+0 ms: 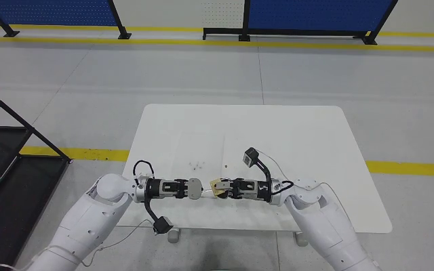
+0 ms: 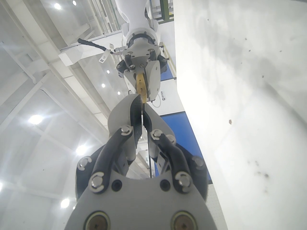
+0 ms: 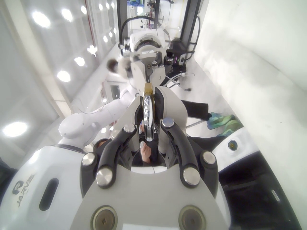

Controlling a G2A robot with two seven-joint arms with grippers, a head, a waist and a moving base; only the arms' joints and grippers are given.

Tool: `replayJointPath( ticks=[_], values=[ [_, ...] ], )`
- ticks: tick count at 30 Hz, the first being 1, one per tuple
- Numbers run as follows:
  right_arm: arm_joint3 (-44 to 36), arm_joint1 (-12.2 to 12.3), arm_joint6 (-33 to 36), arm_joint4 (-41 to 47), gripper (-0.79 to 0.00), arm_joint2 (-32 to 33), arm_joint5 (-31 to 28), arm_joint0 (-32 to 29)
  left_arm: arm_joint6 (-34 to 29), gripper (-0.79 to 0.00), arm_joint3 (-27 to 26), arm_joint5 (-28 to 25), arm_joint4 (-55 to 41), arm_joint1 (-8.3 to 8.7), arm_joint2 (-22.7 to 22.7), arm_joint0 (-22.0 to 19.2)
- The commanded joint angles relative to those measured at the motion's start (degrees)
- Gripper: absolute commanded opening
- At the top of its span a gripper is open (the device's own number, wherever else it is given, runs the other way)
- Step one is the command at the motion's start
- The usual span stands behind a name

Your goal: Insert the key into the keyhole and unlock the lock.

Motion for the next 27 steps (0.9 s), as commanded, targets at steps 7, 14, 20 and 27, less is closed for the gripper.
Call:
replayJointPath(
  ticks=[7, 14, 20, 27],
  values=[
    [-0.7, 0.1, -3.6, -1.0, -0.785, 0.1, 0.2, -0.6, -3.0, -0.785, -0.9, 0.8, 0.8, 0.06, -0.6, 1.1],
    [-1.7, 0.3, -6.8, -1.9, -0.785, 0.8, -0.6, -1.5, -4.8, -0.785, -1.3, 1.3, 1.6, 0.15, -1.2, 1.8],
    [-2.4, 0.6, -9.2, -2.5, -0.785, 1.5, -1.2, -2.4, -6.7, -0.785, -1.9, 1.6, 2.9, 0.23, -1.8, 2.4],
    [-3.0, 0.7, -11.2, -3.0, -0.785, 1.7, -0.9, -3.1, -8.7, -0.785, -2.5, 2.1, 3.6, 0.21, -2.0, 3.0]
  ],
)
